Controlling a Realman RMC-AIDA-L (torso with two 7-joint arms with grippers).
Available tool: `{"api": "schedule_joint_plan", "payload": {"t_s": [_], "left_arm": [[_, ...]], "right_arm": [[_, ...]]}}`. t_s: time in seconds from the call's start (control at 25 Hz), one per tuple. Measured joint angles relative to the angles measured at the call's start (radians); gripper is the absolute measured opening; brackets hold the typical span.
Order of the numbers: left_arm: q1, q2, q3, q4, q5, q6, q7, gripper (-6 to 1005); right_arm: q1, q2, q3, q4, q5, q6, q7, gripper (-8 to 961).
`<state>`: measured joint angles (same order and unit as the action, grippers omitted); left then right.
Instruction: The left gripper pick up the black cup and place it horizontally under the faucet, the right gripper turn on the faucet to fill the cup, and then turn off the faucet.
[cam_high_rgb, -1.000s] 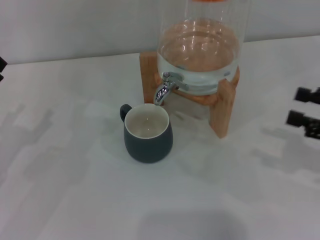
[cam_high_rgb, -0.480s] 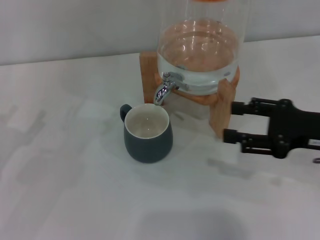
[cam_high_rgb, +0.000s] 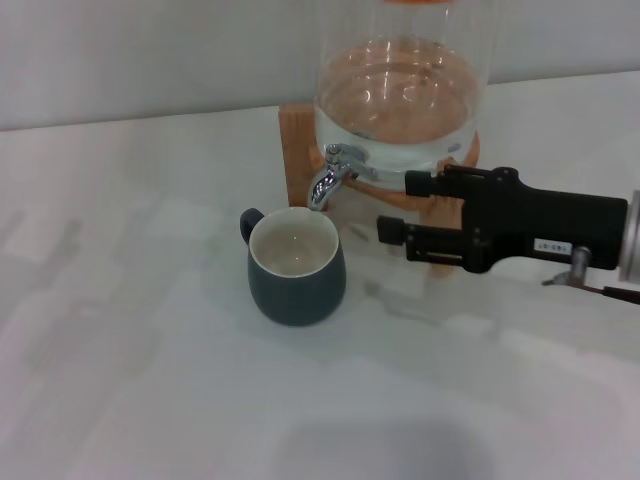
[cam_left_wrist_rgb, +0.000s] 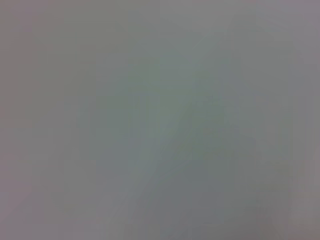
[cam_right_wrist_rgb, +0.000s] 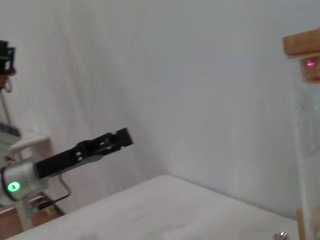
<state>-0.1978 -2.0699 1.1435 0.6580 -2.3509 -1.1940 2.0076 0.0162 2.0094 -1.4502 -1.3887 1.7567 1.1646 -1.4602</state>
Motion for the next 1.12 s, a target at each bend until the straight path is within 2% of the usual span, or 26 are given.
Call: {"api": "schedule_joint_plan", "payload": {"t_s": [0.28, 0.56, 1.12], "left_arm": [[0.0, -0.003, -0.016, 0.001, 0.004, 0.0, -0.001, 890], [0.0, -0.004, -0.016, 0.005, 0.004, -0.022, -0.002, 890], [0.003, -0.002, -0.016, 0.001, 0.004, -0.039, -0.006, 890]], "right_arm": [[0.004, -0.001, -0.095, -0.035, -0.012, -0.162, 0.059, 738], [0.012, -0.002, -0.132, -0.037, -0.043, -0.255, 0.099, 738], [0.02, -0.002, -0.19, -0.041, -0.053, -0.274, 0.11, 739]]}}
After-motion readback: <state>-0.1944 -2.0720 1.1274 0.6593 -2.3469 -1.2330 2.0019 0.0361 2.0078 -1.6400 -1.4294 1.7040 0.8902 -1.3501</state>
